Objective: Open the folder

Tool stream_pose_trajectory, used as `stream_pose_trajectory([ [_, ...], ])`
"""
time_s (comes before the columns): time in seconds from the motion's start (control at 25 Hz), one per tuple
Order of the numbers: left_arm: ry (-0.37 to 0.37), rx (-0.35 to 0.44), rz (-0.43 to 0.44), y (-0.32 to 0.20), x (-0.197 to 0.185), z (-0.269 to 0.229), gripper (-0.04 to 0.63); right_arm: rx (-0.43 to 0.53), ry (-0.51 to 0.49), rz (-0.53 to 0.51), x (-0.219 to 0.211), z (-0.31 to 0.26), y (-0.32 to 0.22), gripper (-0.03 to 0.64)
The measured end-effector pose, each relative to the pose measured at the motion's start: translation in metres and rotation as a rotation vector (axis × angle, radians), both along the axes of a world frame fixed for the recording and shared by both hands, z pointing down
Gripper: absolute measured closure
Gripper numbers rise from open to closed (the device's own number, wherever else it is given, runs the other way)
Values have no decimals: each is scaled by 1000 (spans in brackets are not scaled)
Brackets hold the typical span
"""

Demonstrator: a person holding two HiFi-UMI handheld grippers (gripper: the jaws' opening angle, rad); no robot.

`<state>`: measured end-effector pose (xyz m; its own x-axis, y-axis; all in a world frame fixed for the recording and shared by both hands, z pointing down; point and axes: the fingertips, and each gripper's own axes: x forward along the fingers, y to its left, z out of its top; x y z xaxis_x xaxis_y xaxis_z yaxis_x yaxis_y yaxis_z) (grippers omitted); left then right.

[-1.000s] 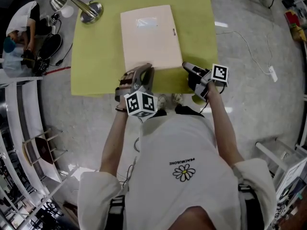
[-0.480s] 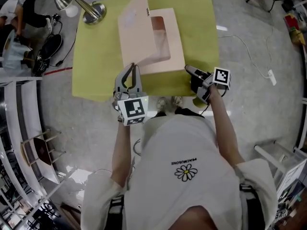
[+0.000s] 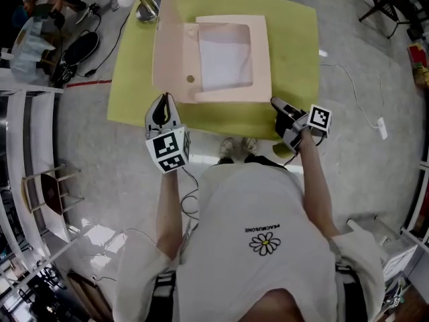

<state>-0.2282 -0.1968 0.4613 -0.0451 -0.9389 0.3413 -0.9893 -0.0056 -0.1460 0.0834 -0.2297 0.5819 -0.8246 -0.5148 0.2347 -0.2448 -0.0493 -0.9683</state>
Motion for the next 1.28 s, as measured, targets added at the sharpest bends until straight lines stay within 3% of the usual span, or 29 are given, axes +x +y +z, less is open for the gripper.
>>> stream_pose_trajectory([
  [0.36,205,-46,-204,3,-58,31,578,0,23,-7,0,-2,-1,509],
  [0.92,404,-158,-414,11,-99,91,565,-5,15,31,1,0,1,509],
  [1.08,406,-214,-466,11,-109,106,557,-5,31,36,2,-1,1,509],
  [1.28,339,-313,-497,10,-117,124,529,5,40,31,0,-4,1,509],
])
